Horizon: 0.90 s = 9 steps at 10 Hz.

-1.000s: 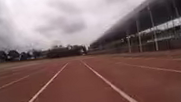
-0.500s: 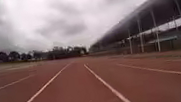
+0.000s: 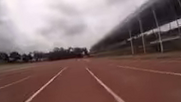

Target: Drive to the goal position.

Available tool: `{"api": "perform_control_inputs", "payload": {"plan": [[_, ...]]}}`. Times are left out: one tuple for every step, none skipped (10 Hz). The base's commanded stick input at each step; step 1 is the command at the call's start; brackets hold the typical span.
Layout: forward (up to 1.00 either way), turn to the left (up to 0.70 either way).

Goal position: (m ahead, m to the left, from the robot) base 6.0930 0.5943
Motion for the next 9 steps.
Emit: {"api": "perform_control_inputs", "payload": {"plan": [[0.7, 0.0], [0.7, 0.0], [0.7, 0.0], [0.7, 0.0], [0.7, 0.0], [0.7, 0.0], [0.7, 0.0], [0.7, 0.0], [0.7, 0.0]]}}
